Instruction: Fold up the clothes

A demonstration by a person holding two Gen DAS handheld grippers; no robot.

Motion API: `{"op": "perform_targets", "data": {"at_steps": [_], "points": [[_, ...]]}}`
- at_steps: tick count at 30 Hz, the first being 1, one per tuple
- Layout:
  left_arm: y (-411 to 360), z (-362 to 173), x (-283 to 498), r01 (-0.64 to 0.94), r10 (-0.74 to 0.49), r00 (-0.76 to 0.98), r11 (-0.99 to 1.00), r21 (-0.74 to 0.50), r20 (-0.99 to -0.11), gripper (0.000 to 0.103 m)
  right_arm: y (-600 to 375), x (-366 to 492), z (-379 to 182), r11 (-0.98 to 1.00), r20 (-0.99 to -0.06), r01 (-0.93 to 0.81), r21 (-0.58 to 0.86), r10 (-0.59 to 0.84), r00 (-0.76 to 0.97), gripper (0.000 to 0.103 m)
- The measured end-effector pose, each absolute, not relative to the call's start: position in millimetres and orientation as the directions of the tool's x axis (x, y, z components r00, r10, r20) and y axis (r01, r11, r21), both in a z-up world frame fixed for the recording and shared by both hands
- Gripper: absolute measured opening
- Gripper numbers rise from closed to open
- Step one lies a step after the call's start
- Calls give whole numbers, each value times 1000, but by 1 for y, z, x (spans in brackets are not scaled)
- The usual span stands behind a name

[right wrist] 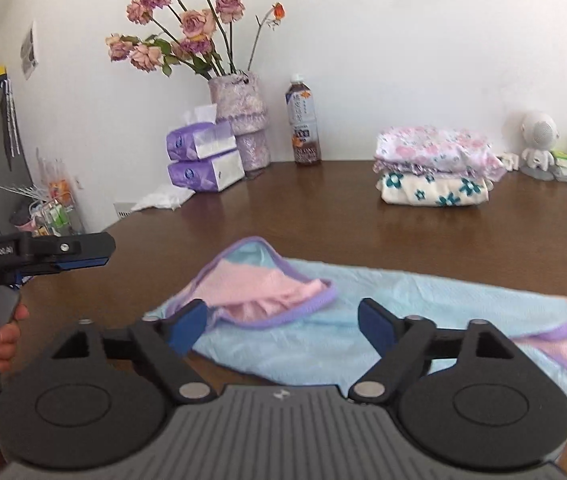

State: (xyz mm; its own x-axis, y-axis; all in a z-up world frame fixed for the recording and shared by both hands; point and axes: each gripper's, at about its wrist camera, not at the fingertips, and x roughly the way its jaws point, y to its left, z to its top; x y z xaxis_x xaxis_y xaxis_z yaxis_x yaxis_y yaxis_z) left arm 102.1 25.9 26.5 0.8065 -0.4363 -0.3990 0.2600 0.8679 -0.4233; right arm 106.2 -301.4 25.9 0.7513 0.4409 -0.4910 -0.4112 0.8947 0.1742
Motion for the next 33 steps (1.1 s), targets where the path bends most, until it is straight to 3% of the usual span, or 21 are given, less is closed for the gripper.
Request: {"op": "perform_targets", "data": {"at_steps": [2,7,10,12,15,16,17,19,28,33], "points": [[18,23,103,254,-434,792,874,-415,-429,91,-303,106,21,904,-507,-392,172,422,752,93],[7,24,119,221,-404,793,889,-402,-457,88,-306,105,18,906,-501,-383,180,419,757,93],[7,20,142,154,-375,772,894,-421,-514,63,-301,116,20,898,-506,-407,169,433,746,93],[8,16,158,130,-384,751,884,-450,-537,58,-297,125,21,891,-513,-424,160,442,736,90],[5,13,173,105,-371,741,888,-448,-560,56,-291,138,23,881,-523,-450,147,456,721,74],[3,12,177,98,-364,737,891,-443,-570,55,-289,142,23,877,-526,-459,143,460,715,65],[2,11,180,88,-352,736,897,-434,-578,54,-287,147,24,873,-529,-467,139,464,710,49],[1,8,184,71,-340,732,900,-430,-590,52,-284,156,25,865,-536,-484,130,472,700,37],[-12,2,184,66,-326,730,909,-413,-600,47,-264,184,1,848,-604,-523,92,465,647,33],[-26,1,179,70,-273,758,937,-342,-593,47,-269,184,-2,849,-602,-515,121,475,642,33]]}}
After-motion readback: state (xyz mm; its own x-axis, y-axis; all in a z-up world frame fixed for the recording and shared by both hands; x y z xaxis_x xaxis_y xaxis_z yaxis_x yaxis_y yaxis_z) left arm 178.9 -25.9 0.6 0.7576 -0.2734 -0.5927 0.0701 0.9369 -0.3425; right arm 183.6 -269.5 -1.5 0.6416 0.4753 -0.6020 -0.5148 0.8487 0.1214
